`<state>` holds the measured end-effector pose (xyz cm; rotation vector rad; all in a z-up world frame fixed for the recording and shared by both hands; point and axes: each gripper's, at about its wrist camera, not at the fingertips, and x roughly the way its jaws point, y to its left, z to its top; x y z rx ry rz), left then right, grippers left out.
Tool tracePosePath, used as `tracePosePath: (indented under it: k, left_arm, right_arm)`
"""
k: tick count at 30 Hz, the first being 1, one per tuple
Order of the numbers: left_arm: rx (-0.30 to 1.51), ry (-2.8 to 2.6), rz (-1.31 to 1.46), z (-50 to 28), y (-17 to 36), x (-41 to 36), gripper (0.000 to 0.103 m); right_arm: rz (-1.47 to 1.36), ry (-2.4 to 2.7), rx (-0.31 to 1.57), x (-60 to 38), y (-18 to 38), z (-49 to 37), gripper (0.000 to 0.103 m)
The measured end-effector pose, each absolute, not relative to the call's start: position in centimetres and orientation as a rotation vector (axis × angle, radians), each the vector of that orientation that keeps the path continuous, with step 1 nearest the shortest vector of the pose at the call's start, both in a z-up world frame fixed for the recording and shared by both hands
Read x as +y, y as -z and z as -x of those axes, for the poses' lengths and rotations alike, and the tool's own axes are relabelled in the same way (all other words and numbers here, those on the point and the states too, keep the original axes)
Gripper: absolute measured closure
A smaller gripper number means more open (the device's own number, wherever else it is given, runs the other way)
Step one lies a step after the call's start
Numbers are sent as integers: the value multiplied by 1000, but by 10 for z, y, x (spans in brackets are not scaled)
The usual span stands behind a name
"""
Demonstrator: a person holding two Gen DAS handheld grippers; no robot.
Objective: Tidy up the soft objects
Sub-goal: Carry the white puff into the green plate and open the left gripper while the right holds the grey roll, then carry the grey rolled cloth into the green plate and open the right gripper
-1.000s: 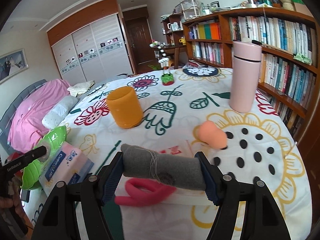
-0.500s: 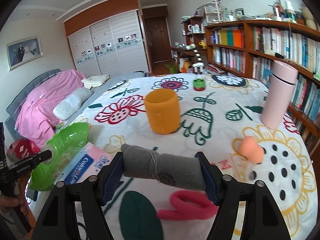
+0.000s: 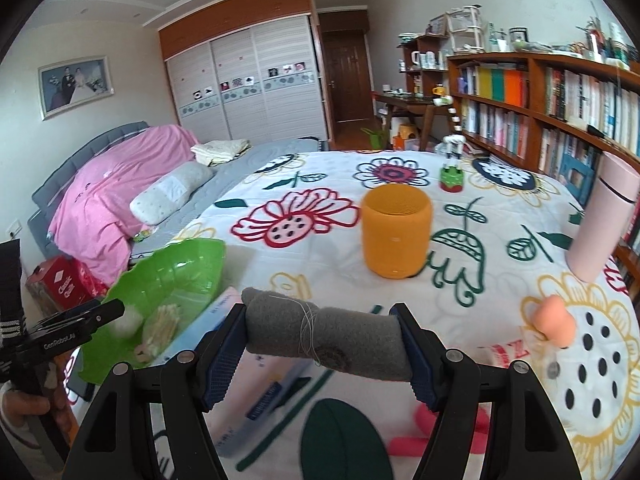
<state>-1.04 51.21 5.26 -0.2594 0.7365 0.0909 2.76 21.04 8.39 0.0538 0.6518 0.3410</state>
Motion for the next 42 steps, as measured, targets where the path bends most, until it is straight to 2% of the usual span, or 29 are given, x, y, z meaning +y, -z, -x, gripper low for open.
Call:
tracePosePath:
  k: [19,33,42]
  left_arm:
    - [715,-170,237,24,-56,535,29]
    - [682,-228,243,33,-68,551,29]
    - [673,-244,248,37,-69,557,29]
  right_arm:
    - [62,-664,651,312,-85,-16,28]
    - [102,-765,663,349,-79,-10,27]
    - [108,-792,667,361,-75,-8,20]
